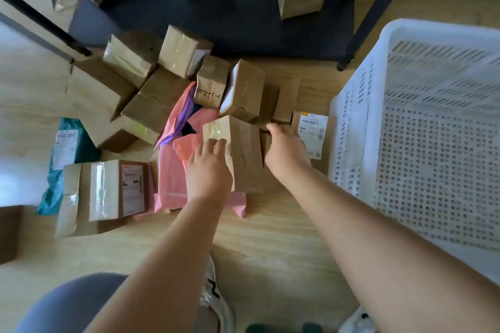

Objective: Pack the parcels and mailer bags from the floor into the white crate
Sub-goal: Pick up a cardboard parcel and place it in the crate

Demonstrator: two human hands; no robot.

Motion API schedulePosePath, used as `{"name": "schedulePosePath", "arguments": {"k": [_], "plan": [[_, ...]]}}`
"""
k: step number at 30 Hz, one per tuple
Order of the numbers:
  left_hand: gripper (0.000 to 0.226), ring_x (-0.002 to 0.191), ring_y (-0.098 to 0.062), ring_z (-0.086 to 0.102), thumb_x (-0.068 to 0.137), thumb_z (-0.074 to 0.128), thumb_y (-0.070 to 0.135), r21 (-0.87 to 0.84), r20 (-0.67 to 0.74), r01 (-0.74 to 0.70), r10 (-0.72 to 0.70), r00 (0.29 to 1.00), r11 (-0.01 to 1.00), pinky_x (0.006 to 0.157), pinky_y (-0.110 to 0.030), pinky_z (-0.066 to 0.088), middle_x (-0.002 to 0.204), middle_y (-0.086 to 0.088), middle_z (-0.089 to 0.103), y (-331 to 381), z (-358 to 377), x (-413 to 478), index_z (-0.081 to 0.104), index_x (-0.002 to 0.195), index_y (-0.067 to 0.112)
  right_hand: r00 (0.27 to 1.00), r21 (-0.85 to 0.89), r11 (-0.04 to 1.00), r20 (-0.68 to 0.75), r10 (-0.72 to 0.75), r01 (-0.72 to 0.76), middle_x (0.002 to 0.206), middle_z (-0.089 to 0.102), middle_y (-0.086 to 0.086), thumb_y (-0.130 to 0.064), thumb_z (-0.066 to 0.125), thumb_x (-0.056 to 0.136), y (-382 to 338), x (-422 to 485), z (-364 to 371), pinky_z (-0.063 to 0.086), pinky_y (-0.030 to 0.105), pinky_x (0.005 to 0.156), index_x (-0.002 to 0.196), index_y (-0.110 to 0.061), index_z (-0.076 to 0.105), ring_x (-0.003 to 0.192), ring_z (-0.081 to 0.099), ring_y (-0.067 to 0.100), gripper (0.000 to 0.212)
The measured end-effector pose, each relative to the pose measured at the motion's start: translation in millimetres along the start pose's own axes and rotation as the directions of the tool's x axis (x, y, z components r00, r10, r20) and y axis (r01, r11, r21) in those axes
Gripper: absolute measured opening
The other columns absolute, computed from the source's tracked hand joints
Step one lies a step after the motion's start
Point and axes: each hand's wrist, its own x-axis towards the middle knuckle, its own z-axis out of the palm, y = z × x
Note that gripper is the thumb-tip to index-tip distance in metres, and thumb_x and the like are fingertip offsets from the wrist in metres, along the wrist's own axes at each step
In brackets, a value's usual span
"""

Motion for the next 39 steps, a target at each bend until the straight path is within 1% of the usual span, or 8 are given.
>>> {"name": "schedulePosePath", "arguments": {"k": [5,11,17,20,25,30,34,39], "plan": [[0.044,0.123,-0.027,0.047,0.089,0.049,0.009,-0.100,-0.177,0.069,-0.086,0.980,0.993,0.099,-0.039,0.040,0.134,-0.006,0.052,-13.4,36.6,22.2,0.051,0.133,0.015,0.996,0.002,0.997,-0.055,-0.075,0.075,0.140,0.046,0.007,0.001,0.050,0.086,6.3,30.9,31.5,0.040,0.040,0.105,0.145,-0.021,0.038,0.128,0.043,0.027,0.064],[0.046,0.125,-0.026,0.041,0.092,0.042,0.008,-0.183,-0.205,0.106,-0.143,0.968,0.977,0.101,-0.041,0.038,0.137,-0.005,0.046,-20.3,54.1,21.6,0.045,0.136,0.018,0.985,-0.007,0.993,-0.129,-0.114,0.114,0.142,0.043,0.007,-0.001,0.050,0.087,19.5,25.7,49.9,0.042,0.042,0.103,0.147,-0.022,0.037,0.129,0.043,0.028,0.064],[0.049,0.128,-0.035,0.039,0.094,0.035,0.011,-0.411,0.054,0.339,-0.349,0.936,0.846,0.103,-0.046,0.037,0.139,-0.016,0.040,-23.5,50.0,-0.7,0.037,0.142,0.015,0.991,0.049,0.992,-0.075,-0.113,0.117,0.141,0.048,0.005,-0.026,0.046,0.099,14.5,-19.7,57.6,0.044,0.041,0.094,0.146,-0.024,0.036,0.125,0.049,0.028,0.049],[0.045,0.118,-0.035,0.050,0.098,0.034,0.025,-0.489,0.173,0.437,-0.407,0.897,0.755,0.091,-0.040,0.043,0.134,-0.016,0.049,-31.8,47.5,-3.9,0.041,0.140,0.011,0.996,0.112,0.990,0.013,-0.089,0.087,0.147,0.044,0.006,-0.039,0.044,0.100,6.7,-33.2,60.6,0.041,0.040,0.099,0.148,-0.026,0.032,0.129,0.048,0.029,0.052],[0.038,0.087,-0.021,0.053,0.098,0.040,0.028,-0.589,0.185,0.390,-0.351,0.918,0.708,0.073,-0.029,0.040,0.113,-0.008,0.062,-28.4,37.4,-16.0,0.052,0.129,0.010,0.990,0.207,0.978,0.129,-0.055,0.028,0.148,0.045,0.006,-0.045,0.036,0.102,-1.9,-49.8,72.7,0.041,0.037,0.099,0.149,-0.024,0.033,0.130,0.047,0.029,0.052],[0.037,0.095,-0.026,0.061,0.095,0.048,0.026,-0.660,0.205,0.389,-0.343,0.917,0.643,0.084,-0.033,0.052,0.107,-0.009,0.063,-19.0,22.8,-25.8,0.055,0.126,0.009,0.993,0.237,0.971,0.113,-0.031,0.004,0.119,0.062,0.009,-0.040,0.040,0.100,6.4,-59.1,63.2,0.043,0.032,0.077,0.130,-0.016,0.054,0.100,0.058,0.027,0.041],[0.013,0.087,-0.024,0.060,0.091,0.053,0.013,-0.765,0.221,0.372,-0.329,0.918,0.526,0.075,-0.033,0.053,0.088,-0.005,0.062,-9.3,0.0,-33.5,0.064,0.096,0.010,0.996,0.310,0.950,0.065,-0.066,0.042,0.106,0.064,0.003,-0.041,0.043,0.098,16.1,-72.1,36.7,0.049,0.036,0.085,0.119,-0.019,0.061,0.097,0.060,0.023,0.036],[0.038,0.084,-0.026,0.063,0.094,0.043,0.000,-0.861,0.117,0.211,-0.223,0.968,0.462,0.085,-0.039,0.055,0.100,-0.012,0.065,13.9,-41.8,-39.7,0.060,0.126,0.012,0.992,0.411,0.904,-0.042,-0.115,0.122,0.101,0.068,0.003,-0.031,0.048,0.097,24.8,-97.6,-19.7,0.052,0.046,0.091,0.110,-0.020,0.063,0.095,0.064,0.022,0.023]]}}
